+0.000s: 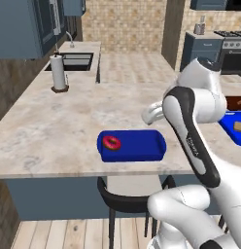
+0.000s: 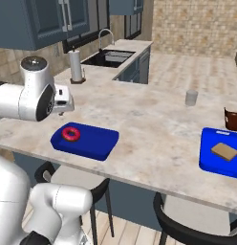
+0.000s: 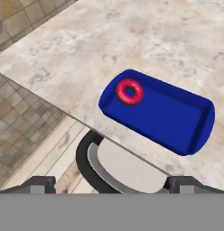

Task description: Take the donuts from the fridge and place them on the empty tray on the dining counter.

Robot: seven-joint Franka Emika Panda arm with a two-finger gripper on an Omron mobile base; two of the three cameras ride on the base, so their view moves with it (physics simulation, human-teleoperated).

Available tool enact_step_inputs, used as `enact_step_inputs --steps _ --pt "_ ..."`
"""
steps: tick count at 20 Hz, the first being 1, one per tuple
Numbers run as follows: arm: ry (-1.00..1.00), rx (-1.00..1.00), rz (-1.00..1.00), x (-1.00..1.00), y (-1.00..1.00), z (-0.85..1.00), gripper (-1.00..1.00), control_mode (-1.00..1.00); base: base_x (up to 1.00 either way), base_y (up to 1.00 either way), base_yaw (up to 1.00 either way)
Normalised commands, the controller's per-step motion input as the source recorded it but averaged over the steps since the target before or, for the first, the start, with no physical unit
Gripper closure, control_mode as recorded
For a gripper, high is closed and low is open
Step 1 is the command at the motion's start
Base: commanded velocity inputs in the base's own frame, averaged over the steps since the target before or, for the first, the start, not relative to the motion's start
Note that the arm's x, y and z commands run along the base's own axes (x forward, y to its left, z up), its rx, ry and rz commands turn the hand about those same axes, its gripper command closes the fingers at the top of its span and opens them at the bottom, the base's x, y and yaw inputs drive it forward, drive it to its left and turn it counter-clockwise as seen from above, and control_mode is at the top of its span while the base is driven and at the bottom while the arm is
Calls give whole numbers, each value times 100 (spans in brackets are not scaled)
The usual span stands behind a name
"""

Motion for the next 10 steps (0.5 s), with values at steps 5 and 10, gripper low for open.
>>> enact_step_inputs --steps 5,10 --pt "14 0 -19 -100 -25 59 -100 -100 0 0 0" --pt "0 -2 -16 -100 -10 37 -100 -100 0 0 0"
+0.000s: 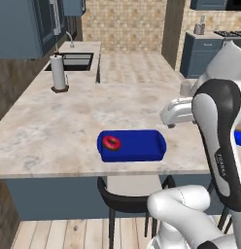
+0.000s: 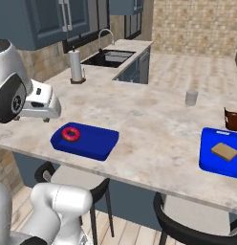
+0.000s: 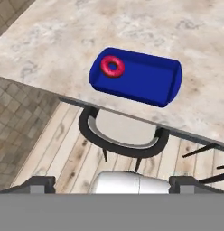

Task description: Take the donuts from the fridge and place them on the empty tray on the dining counter.

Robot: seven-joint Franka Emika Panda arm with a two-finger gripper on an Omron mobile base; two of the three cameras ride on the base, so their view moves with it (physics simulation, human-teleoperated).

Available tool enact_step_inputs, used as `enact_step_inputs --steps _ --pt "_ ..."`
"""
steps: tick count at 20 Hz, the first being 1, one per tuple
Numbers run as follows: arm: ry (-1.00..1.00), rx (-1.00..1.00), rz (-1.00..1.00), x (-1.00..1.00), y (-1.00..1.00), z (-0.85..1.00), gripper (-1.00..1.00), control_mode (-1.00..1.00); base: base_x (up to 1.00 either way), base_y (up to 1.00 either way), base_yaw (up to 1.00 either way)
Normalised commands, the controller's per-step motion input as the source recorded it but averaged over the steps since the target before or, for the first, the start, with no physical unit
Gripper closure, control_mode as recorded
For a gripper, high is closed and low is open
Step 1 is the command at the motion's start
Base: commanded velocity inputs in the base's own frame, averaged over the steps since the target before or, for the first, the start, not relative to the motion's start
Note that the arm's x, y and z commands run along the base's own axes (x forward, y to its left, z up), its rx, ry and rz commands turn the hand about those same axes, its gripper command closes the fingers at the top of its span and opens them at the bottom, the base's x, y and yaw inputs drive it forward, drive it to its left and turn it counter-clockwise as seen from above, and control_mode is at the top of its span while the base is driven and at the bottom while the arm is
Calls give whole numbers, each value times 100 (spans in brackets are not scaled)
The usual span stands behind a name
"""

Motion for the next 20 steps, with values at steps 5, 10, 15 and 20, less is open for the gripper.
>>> enact_step_inputs --steps 5,10,15,20 --pt "-35 -16 -3 -82 0 -8 -100 -100 0 0 0" --pt "-10 6 -6 -19 -1 33 -100 -100 0 0 0" --pt "-3 13 -4 -18 -10 28 -100 100 -13 -9 -3" --pt "0 0 0 0 0 0 -100 100 -40 -100 -28"
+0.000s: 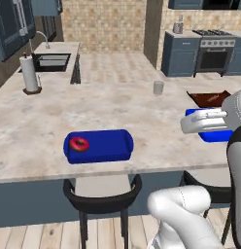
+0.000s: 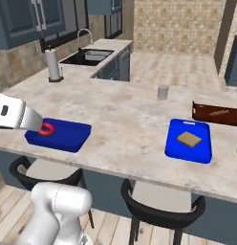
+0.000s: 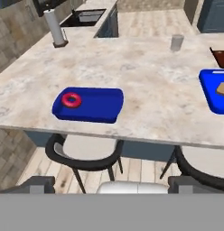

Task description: Take the donuts from the fridge and place them on the empty tray on the dining counter.

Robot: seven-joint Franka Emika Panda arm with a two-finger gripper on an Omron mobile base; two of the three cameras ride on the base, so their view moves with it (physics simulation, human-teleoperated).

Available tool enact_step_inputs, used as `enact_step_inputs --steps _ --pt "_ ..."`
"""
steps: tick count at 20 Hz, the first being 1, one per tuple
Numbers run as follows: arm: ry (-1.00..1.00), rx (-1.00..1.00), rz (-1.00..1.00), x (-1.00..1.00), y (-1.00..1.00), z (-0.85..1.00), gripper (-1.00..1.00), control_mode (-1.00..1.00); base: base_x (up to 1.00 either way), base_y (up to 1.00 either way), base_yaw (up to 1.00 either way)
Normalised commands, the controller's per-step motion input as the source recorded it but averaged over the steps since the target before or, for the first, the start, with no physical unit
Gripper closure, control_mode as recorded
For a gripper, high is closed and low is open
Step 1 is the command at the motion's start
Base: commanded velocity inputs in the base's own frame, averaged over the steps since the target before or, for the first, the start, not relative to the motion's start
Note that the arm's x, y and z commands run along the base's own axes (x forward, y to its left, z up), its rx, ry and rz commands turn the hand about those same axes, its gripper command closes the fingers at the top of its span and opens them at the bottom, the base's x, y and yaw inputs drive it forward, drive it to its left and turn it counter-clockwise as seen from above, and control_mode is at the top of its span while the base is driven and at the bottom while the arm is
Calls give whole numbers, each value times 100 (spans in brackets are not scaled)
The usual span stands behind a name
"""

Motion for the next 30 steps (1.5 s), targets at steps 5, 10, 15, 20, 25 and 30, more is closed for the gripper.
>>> enact_step_inputs --steps 5,10,15,20,25,30 --pt "0 0 0 0 0 0 -100 100 -7 -100 -25" --pt "0 0 0 0 0 0 -100 100 -9 -100 -18" --pt "0 0 0 0 0 0 -100 100 -16 -100 -17" --pt "0 0 0 0 0 0 -100 100 -23 -100 -15" --pt "0 0 0 0 0 0 -100 100 -21 -100 -21" --pt "0 0 0 0 0 0 -100 100 1 -81 -73"
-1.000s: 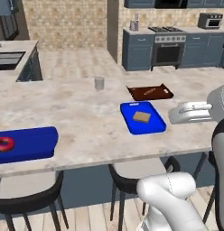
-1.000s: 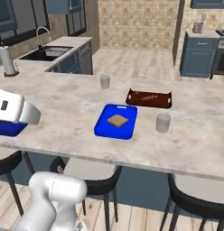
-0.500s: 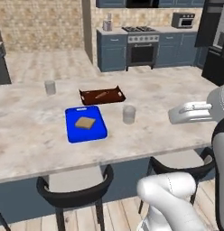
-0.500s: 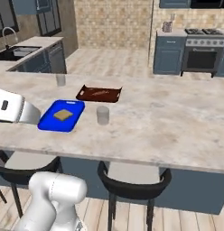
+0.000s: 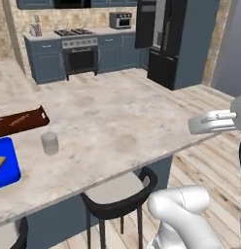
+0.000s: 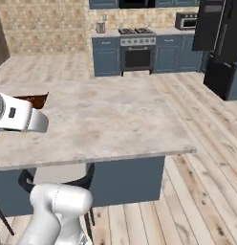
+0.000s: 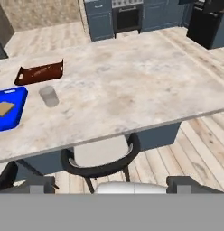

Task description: Take the donuts from the fridge and place them on the empty tray on the dining counter.

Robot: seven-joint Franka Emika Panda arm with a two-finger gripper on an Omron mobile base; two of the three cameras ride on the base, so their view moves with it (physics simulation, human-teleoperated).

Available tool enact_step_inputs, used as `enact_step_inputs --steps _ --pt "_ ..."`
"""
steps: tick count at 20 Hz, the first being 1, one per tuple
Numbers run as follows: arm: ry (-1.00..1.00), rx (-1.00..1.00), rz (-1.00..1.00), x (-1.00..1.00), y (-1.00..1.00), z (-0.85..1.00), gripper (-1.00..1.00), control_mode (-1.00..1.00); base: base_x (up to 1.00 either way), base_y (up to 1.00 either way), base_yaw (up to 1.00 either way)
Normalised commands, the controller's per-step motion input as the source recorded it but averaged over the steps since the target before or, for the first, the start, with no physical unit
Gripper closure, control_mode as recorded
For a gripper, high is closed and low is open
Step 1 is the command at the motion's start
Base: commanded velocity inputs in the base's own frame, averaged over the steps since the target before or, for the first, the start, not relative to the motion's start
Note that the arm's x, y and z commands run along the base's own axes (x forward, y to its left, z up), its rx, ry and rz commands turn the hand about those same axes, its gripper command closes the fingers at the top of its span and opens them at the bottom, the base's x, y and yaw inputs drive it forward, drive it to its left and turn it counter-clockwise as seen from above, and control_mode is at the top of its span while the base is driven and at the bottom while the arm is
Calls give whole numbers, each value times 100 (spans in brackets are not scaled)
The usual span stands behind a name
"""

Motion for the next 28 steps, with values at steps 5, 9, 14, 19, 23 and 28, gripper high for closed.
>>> enact_step_inputs --steps 5,9,14,19,23,28 --pt "0 0 0 0 0 0 -100 100 0 -18 -96" --pt "0 0 0 0 0 0 -100 100 83 -100 -5" --pt "0 0 0 0 0 0 -100 100 100 -100 27" --pt "0 0 0 0 0 0 -100 100 100 -100 9" --pt "0 0 0 0 0 0 -100 100 100 -99 14" --pt "0 0 0 0 0 0 -100 100 -33 -100 3"
